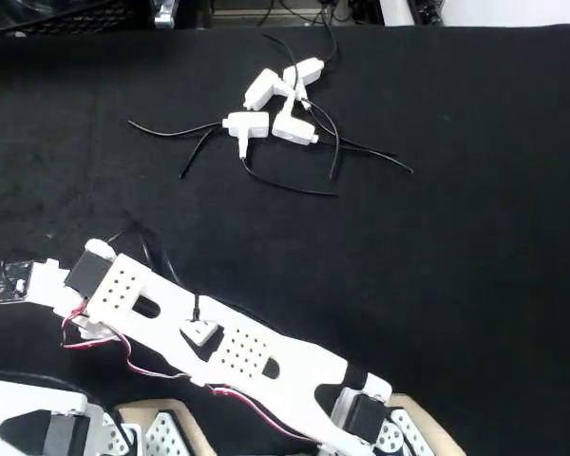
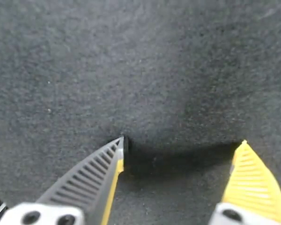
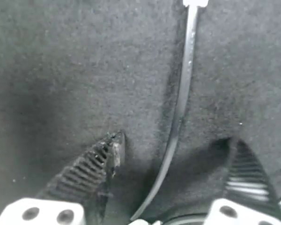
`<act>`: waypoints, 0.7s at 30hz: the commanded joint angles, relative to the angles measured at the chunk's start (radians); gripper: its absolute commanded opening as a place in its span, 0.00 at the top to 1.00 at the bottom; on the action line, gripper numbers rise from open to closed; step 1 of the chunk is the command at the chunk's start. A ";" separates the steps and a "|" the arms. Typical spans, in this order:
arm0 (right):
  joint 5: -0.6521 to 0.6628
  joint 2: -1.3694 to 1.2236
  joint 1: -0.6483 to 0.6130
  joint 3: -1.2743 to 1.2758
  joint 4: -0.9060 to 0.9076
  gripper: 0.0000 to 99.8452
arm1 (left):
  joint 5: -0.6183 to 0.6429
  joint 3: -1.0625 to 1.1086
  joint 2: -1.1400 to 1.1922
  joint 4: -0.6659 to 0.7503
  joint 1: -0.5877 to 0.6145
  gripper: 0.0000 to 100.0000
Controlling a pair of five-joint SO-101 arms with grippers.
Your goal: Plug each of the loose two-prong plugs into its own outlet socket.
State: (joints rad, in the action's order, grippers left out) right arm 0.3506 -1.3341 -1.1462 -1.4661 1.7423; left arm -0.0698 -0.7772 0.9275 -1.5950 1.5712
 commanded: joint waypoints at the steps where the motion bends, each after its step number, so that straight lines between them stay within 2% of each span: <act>1: 0.008 0.004 -0.002 -0.039 0.005 0.76 | -0.009 -0.007 0.003 0.015 -0.013 0.64; 10: 0.057 0.005 0.021 -0.096 0.012 0.76 | -0.003 -0.084 0.005 0.014 -0.013 0.64; 21: 0.049 0.002 0.052 -0.110 0.017 0.78 | -0.003 -0.108 0.014 0.014 -0.013 0.64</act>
State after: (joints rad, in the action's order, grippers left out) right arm 0.3997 -1.3357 -1.1124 -1.5305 1.7423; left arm -0.0683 -0.8447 0.9475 -1.5965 1.5681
